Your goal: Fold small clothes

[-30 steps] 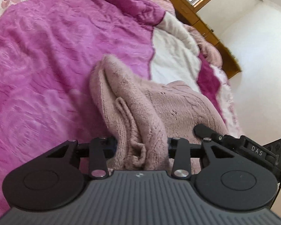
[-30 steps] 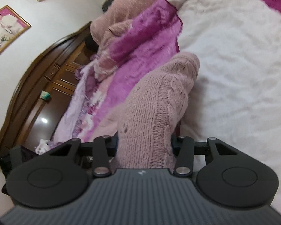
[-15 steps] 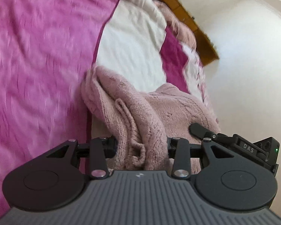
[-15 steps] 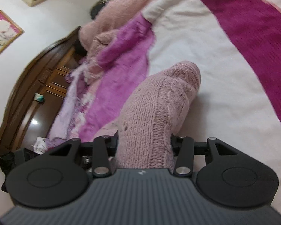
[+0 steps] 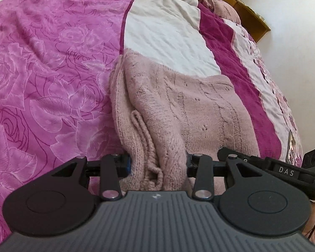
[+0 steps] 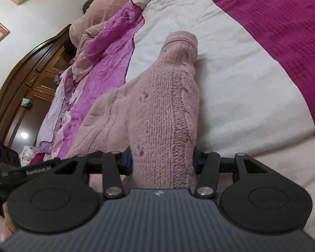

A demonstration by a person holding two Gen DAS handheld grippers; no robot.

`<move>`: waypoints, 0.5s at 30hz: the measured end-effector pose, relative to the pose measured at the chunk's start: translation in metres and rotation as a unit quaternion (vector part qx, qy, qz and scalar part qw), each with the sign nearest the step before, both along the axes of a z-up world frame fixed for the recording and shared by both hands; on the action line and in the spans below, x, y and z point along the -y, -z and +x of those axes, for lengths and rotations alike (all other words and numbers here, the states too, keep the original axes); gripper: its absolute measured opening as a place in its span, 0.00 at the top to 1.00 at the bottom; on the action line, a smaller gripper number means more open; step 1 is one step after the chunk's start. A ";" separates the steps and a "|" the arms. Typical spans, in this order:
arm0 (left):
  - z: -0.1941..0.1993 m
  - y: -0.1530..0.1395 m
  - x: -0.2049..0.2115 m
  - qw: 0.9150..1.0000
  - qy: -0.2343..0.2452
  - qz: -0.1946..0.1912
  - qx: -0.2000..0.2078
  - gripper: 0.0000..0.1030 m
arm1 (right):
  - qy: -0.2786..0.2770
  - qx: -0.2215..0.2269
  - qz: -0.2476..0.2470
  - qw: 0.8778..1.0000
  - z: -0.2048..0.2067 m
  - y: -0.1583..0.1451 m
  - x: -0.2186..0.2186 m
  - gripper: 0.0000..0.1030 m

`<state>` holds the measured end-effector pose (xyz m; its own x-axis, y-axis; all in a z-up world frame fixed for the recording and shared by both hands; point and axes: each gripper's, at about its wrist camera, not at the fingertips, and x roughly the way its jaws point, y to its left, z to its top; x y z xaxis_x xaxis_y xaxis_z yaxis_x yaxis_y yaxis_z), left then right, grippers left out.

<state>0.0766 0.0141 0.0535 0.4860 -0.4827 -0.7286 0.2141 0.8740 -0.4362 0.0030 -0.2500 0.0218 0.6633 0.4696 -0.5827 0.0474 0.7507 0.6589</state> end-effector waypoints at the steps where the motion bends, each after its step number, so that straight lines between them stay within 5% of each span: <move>1: 0.000 0.001 0.000 1.000 0.001 0.001 0.000 0.56 | -0.003 0.000 -0.006 1.000 0.000 -0.002 0.000 0.47; 4: 0.000 -0.002 -0.002 1.000 0.001 0.000 0.000 0.55 | -0.020 0.011 -0.045 0.999 -0.001 -0.012 -0.001 0.39; 8: 0.002 -0.011 -0.012 1.000 -0.015 -0.002 0.008 0.41 | -0.033 0.038 -0.102 0.994 0.000 -0.026 0.003 0.32; 15: 0.034 -0.019 -0.011 0.999 -0.017 -0.013 0.033 0.31 | -0.003 0.056 -0.057 0.997 0.035 -0.022 0.030 0.30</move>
<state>0.1107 0.0255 0.0724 0.5492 -0.4823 -0.6825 0.2125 0.8704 -0.4441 0.0380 -0.2804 0.0437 0.7248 0.4087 -0.5546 -0.0257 0.8205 0.5710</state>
